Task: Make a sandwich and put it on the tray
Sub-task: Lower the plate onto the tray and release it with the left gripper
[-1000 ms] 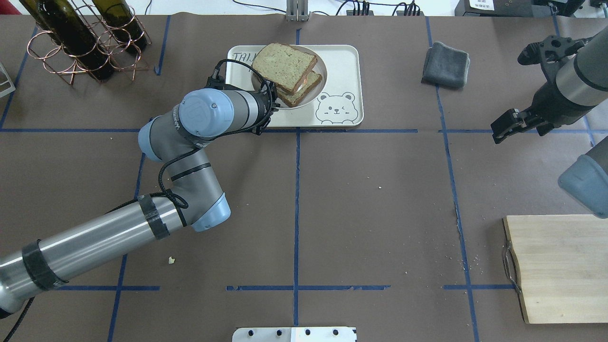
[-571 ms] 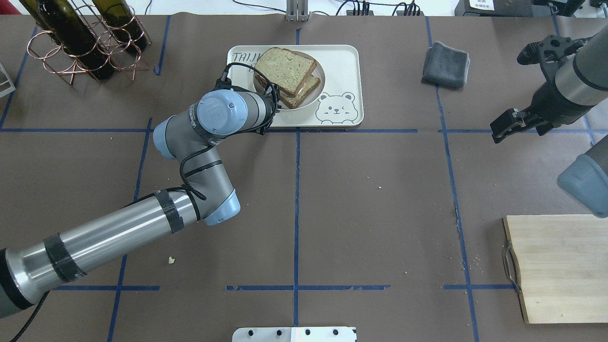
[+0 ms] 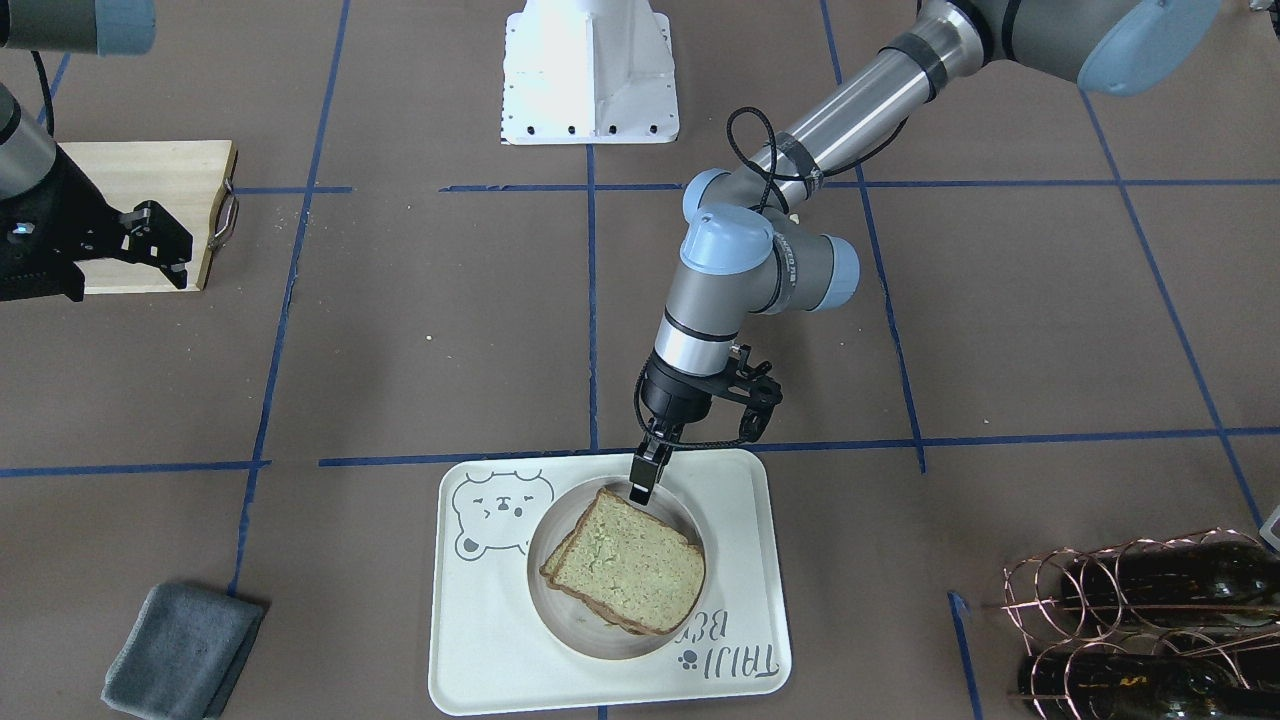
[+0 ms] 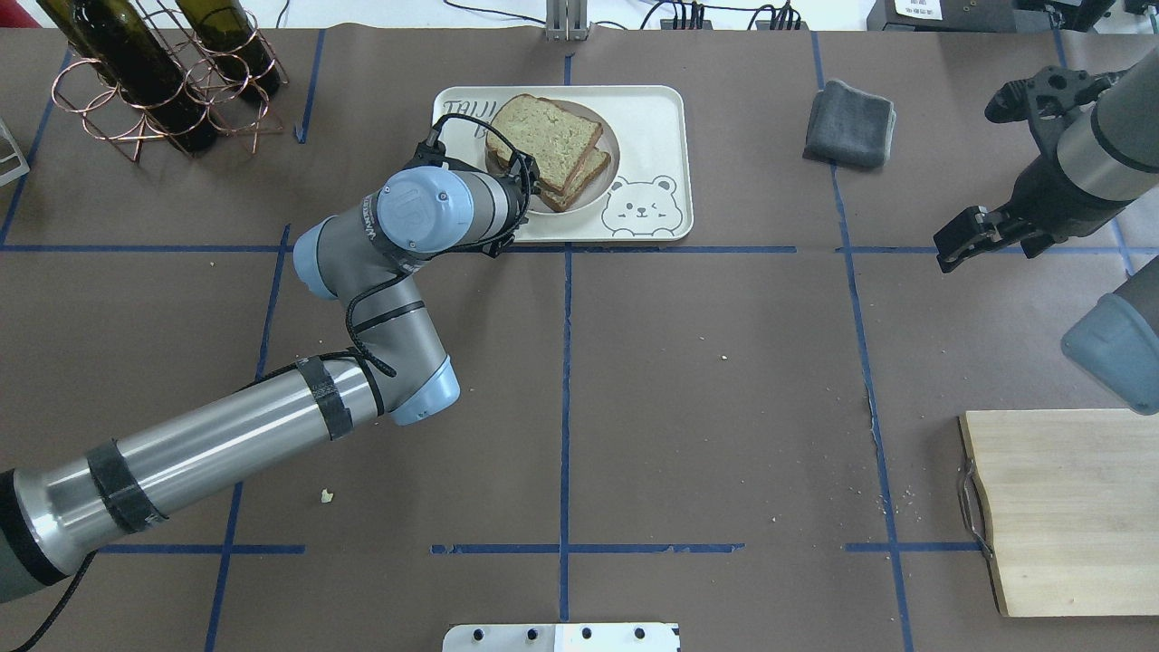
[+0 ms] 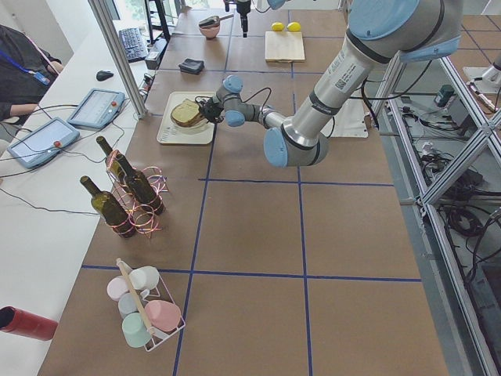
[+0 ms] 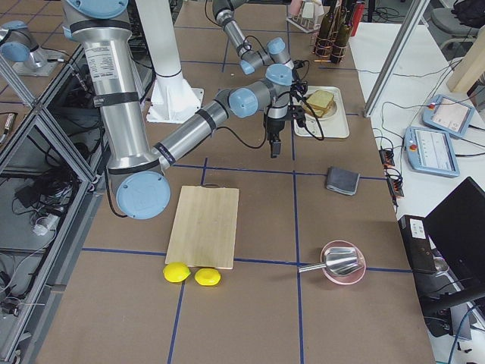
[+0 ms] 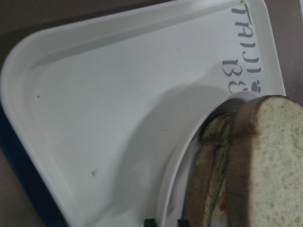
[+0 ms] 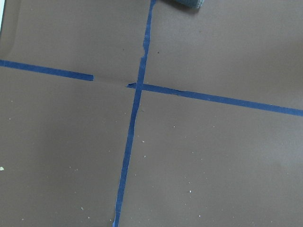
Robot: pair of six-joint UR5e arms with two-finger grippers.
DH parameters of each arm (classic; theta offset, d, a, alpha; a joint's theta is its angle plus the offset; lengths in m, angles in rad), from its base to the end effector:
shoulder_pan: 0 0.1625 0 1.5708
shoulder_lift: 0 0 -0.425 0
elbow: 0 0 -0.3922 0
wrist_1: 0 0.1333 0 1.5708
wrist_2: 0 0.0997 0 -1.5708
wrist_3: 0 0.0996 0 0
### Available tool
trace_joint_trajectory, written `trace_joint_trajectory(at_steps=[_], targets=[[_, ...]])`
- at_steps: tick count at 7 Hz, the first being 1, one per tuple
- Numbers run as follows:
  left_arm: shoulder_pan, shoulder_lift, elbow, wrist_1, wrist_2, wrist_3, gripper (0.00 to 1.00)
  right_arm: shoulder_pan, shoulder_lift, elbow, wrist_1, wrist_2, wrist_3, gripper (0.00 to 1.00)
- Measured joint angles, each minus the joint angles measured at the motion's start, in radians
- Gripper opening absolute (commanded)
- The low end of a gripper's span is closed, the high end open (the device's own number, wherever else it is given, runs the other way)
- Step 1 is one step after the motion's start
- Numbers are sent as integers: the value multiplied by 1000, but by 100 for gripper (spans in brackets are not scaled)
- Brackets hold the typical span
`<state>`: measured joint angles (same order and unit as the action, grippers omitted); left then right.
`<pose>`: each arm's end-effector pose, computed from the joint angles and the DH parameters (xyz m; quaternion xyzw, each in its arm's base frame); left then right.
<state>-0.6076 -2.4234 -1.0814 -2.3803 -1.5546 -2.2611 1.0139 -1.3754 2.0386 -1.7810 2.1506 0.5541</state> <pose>0.5938 -0.5772 0.2495 -0.0161 0.5531 -0.5070 0.6609 -0.2068 -0.4811 0.3692 0.0359 -0.3502 -0.0655 0.9337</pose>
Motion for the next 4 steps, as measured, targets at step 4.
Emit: trace_joint_trajectory(at_steps=[4], targets=[[-23, 182, -307, 132, -157, 329, 100, 9, -10, 2, 0, 3, -5, 100]])
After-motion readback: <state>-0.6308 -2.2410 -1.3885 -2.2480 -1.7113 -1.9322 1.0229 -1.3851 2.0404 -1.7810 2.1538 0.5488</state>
